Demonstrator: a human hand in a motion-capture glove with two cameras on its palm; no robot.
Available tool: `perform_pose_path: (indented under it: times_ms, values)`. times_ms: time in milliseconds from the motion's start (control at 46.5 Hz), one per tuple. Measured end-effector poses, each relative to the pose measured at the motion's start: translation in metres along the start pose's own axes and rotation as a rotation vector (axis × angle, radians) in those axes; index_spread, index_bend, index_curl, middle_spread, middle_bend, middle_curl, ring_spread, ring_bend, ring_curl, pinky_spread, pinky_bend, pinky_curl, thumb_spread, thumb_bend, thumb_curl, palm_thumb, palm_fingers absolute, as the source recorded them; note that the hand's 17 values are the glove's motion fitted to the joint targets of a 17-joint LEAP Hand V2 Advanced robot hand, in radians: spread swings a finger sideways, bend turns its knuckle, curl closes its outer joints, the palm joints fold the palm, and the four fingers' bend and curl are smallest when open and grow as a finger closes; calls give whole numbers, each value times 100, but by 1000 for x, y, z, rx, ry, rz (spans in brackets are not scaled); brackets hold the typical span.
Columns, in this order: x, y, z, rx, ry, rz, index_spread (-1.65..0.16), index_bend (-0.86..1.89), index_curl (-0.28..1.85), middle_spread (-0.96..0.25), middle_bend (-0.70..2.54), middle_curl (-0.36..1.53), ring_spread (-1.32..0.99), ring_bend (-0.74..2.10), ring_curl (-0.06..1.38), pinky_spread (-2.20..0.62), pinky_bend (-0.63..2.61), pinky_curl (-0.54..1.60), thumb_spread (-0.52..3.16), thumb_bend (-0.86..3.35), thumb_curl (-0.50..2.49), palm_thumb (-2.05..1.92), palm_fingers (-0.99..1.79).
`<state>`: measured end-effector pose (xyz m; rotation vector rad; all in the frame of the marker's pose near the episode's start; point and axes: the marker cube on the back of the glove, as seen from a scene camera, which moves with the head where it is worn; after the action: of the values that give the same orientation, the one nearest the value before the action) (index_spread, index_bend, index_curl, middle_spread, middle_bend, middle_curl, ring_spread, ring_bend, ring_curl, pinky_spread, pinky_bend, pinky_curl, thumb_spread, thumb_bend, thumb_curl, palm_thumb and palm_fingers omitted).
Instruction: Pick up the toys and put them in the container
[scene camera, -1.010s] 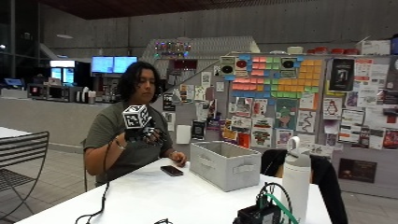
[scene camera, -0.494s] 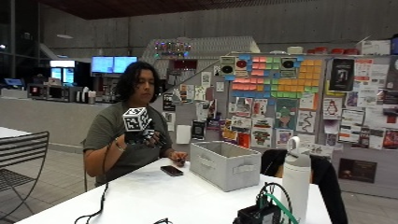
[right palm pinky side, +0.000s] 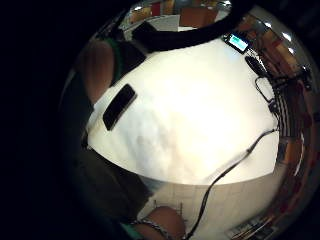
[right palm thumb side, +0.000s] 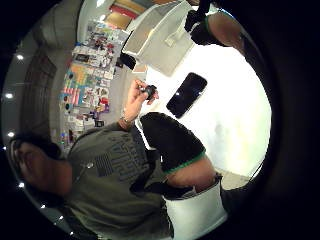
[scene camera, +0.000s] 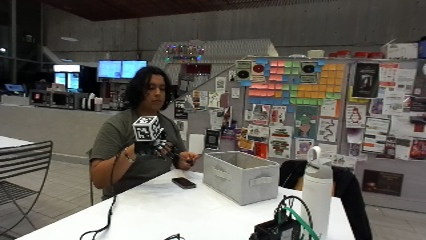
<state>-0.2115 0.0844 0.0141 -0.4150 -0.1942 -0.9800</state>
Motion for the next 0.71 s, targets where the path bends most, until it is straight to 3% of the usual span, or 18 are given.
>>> perform_pose_path:
  times_ms: [709]
  values:
    - [-5,2,11,-37,-2,-4,-45,24,50,-11,19,40,-20,57,25,2,57,32,127,-5,20,-7,32]
